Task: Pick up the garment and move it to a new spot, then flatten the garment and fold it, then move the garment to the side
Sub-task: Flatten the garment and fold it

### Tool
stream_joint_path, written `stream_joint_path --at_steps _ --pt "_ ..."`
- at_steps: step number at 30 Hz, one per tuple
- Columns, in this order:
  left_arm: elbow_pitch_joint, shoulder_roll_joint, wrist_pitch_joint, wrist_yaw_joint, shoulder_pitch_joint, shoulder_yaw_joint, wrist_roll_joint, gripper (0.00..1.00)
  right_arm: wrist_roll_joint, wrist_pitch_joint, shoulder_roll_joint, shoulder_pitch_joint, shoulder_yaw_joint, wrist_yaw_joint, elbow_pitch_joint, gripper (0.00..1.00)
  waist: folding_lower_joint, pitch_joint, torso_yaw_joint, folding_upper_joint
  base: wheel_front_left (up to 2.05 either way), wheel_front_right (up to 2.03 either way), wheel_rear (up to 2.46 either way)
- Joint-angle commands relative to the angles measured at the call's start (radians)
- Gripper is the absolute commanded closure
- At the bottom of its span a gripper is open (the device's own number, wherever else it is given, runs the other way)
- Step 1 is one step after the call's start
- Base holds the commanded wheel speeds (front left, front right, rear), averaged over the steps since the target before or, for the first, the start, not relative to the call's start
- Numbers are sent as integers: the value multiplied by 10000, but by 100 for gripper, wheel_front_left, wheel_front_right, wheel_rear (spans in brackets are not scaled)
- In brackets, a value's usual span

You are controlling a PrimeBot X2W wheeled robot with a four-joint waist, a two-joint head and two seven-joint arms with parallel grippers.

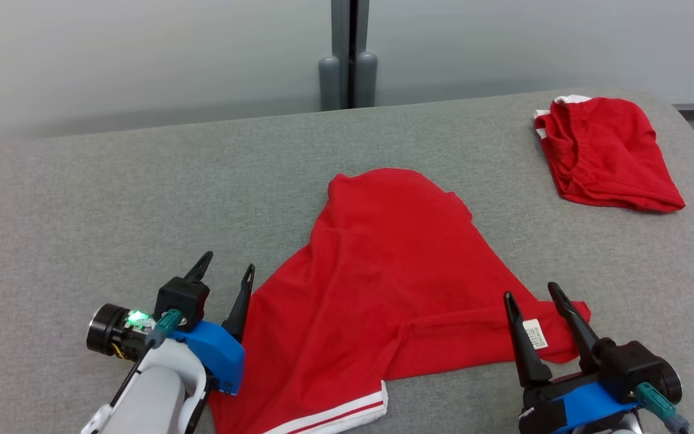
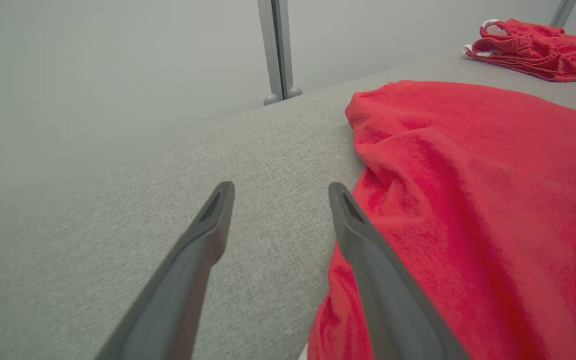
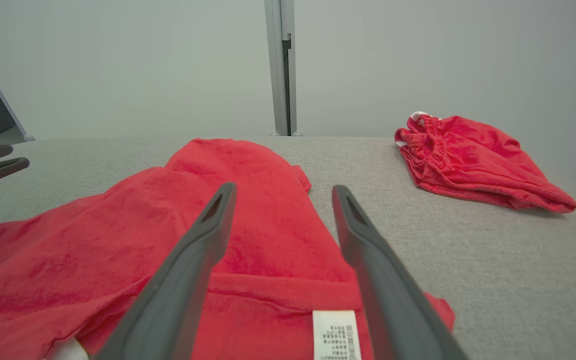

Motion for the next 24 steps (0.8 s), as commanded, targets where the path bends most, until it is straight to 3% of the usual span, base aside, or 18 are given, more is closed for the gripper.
stream_joint_path --at_steps 1,10,15,16,17,24 --pt "355 209 273 -8 -332 -555 -278 0 15 -29 -14 -172 17 1 79 0 -1 29 -97 -1 0 0 0" --pt "1069 831 1498 -8 -524 -2720 -1514 0 51 -29 -13 -295 -1 2 322 0 -1 86 -304 -1 0 0 0" --pt "1316 1028 2057 -9 -654 -3287 -1876 0 3 -30 -13 -328 -45 2 405 0 -1 105 -328 -1 0 0 0" --pt "1348 1024 2076 -9 -720 -3331 -1960 22 4 -30 -13 -353 -33 2 412 0 -1 122 -340 -1 0 0 0" --pt "1379 1017 2078 -9 -763 -3388 -2043 100 11 -30 -13 -376 -22 2 414 0 -1 138 -351 -1 0 0 0" --pt "1403 1037 1370 56 -1614 -3379 -2217 100 27 -30 -13 -402 -90 2 334 0 -1 247 -334 -1 0 0 0"
